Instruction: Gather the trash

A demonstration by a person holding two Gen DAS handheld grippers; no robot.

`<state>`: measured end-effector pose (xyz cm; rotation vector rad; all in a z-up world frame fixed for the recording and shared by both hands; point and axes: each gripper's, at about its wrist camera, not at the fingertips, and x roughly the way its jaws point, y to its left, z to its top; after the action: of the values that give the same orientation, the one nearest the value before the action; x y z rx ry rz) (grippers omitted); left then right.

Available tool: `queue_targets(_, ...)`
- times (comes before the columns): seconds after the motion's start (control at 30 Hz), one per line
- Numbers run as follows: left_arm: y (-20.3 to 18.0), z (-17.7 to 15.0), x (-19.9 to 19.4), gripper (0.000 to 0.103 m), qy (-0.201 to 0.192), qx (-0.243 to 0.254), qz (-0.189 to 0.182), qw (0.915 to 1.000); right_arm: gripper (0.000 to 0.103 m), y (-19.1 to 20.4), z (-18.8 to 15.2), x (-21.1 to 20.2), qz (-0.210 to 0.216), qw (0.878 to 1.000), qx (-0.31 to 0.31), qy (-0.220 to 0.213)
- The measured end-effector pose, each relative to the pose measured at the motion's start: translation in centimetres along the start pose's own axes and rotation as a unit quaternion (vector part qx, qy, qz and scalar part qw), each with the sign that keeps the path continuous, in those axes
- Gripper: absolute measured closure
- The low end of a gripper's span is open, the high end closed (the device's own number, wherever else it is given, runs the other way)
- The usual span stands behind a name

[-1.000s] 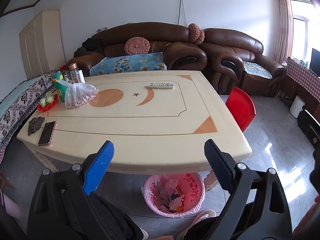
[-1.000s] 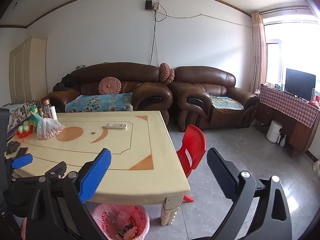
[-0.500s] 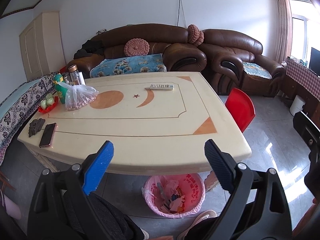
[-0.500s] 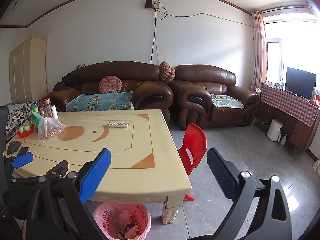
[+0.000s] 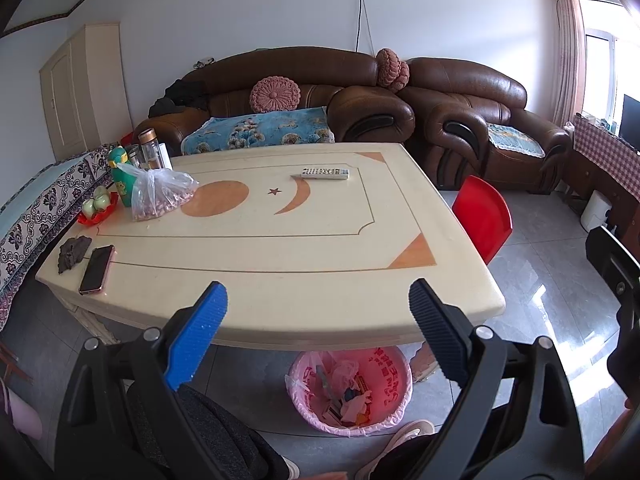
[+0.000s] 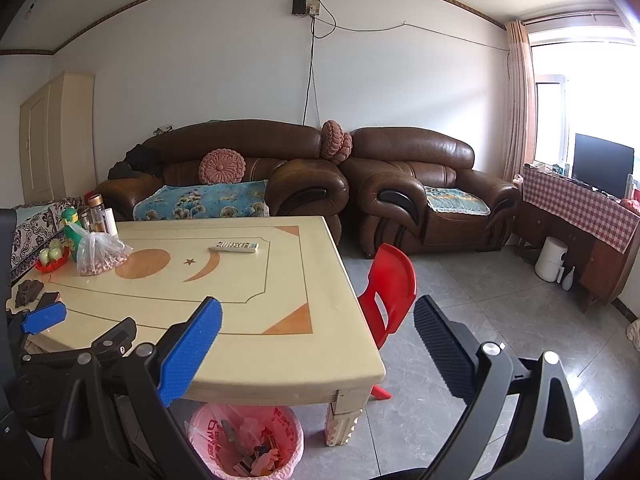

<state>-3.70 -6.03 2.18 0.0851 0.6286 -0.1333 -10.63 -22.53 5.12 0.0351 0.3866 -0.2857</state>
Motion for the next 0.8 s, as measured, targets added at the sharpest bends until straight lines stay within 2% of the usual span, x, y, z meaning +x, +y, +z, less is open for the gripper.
queue_targets(0.8,0.63,-0.42,0.18,0.013,0.0,-0.004,0.003,1.0,0.009,-0.46,-0.29,0.05,-0.005,1.0,0.001,-0.003)
